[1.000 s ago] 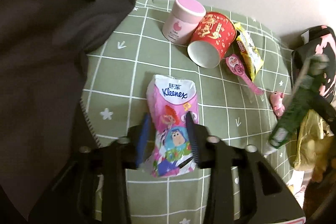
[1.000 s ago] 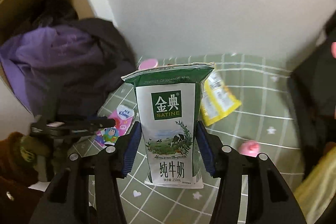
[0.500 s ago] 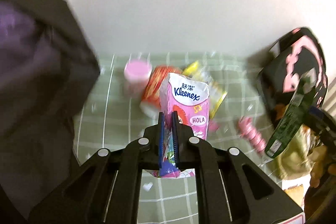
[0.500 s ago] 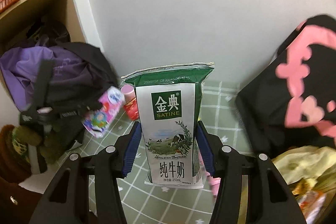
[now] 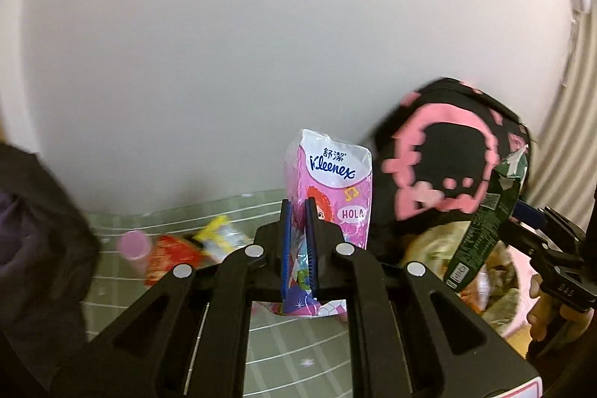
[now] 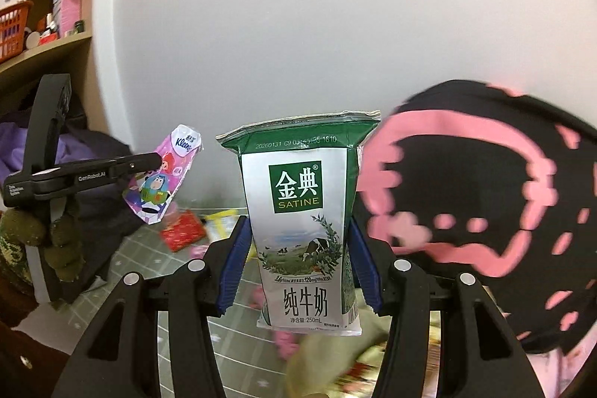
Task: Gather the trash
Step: 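Carry the tissue pack and milk carton over the trash bag with both tools, then open both tools to drop the tissue pack and carton into the bag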
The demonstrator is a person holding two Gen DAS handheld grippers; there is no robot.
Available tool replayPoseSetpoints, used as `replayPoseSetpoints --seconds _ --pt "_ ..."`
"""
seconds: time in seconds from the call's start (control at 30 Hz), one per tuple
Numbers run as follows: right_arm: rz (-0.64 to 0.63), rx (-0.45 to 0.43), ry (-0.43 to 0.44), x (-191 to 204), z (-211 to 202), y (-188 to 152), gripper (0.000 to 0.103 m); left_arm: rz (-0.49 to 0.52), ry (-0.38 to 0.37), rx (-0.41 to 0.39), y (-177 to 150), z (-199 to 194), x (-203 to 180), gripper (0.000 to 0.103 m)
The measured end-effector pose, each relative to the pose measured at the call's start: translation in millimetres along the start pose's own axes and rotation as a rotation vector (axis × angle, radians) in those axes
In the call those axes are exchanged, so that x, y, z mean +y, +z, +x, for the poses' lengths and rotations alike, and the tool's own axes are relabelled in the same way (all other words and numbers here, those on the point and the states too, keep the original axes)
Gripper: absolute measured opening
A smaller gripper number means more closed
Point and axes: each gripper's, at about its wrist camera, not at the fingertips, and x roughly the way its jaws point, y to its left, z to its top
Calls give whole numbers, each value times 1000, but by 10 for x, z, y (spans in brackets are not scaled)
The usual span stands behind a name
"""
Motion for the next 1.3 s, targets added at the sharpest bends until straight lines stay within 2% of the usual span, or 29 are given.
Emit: replayPoseSetpoints --seconds 0.23,0.4,0.63,0.87,0.9,0.93,1.0,1.13,1.3 --pt "45 -26 -90 -513 -414 -190 50 54 -136 56 -28 213 -634 7" --pt "97 -16 -140 -837 -551 -345 50 117 -212 90 -106 351 -1077 7" --pt "136 -22 -173 -1021 -708 -507 50 168 -324 176 -268 573 -1530 7" --pt "154 -48 -190 -1139 -893 -547 50 182 -415 301 -520 898 -1899 7" --pt "157 -54 -191 -1150 -915 -552 50 182 -430 316 -547 935 -1942 12" --pt "161 -55 -195 -1166 -926 -564 50 183 -438 327 -567 955 -1966 25" --pt "166 -52 -197 -1181 -924 -571 50 184 -433 339 -594 999 -2001 33" --pt "182 -44 -191 -1190 -869 -628 50 168 -400 324 -560 996 -1914 33" --pt "195 4 -143 -1099 -615 -763 50 88 -351 319 -517 1012 -1636 34"
